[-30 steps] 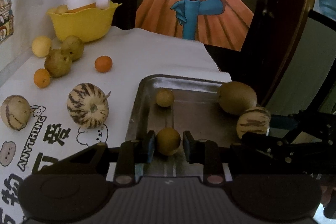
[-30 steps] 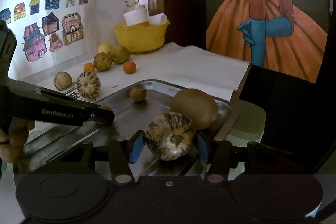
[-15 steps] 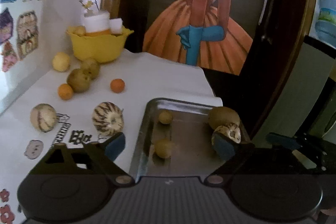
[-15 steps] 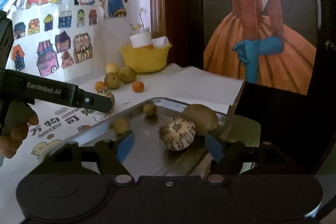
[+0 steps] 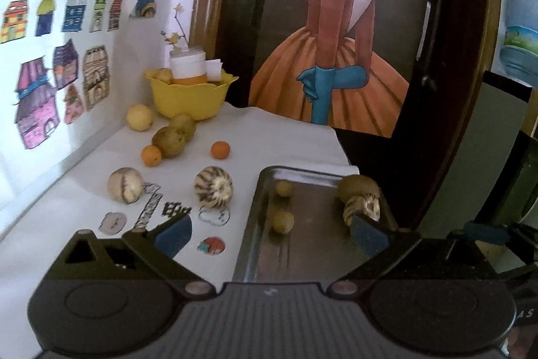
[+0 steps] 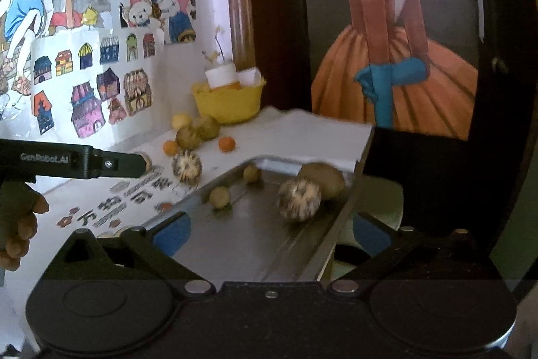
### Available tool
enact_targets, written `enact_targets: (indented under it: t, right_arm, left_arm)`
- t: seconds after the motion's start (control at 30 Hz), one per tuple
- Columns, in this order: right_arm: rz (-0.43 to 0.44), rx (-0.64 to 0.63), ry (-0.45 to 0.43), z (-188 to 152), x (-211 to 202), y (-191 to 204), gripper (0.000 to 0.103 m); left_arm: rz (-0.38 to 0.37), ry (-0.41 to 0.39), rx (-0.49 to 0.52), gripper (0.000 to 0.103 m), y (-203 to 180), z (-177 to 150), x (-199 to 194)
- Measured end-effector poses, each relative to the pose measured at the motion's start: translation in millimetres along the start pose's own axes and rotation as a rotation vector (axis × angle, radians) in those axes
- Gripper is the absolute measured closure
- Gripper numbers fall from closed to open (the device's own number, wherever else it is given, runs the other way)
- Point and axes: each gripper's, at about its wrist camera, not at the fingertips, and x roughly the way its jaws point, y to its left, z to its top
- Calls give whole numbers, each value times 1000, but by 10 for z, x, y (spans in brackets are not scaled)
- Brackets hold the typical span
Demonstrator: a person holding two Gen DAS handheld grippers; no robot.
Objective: Organize fruits
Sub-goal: 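Withdraw both open tools from the tray toward the loose fruits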
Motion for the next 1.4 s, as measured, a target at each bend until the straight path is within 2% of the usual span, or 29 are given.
enact_targets:
  t: [0.2,0.33,0.5,0.63,0.77,0.9,1.03,1.23,1.4]
  right_arm:
    - [66,122,112,-219,-243,138,1]
    - [54,174,142,-350,-403,241,1]
    - [68,196,195,-419,-469,321,1]
    - [77,138,270,-421,-437,462,1]
    - [109,104,280,-403,-447,598,1]
    - [173,99,318,-332,-369,698,1]
    - [236,25,374,-206,-211,855,1]
    - [284,-91,361,54,-32,1067,1]
    - [294,-250,320,266,129,1229,1]
  left_arm:
    - [7,36,6,1,72,-194,-259]
    - [-25,95,-8,1,132,-368,-394]
    - [-14,126,-18,1,208,-509,-552]
    - [-18,133,-5,1,271,-556,-698]
    - [-9,143,26,1,326,-576,-825]
    - [15,169,33,1,433,-577,-884]
    - [57,198,3,1,631,-570,-888]
    - [126,208,-77,1,1004,-526,-871]
    - [199,194,-145,1,1247,-446,-806]
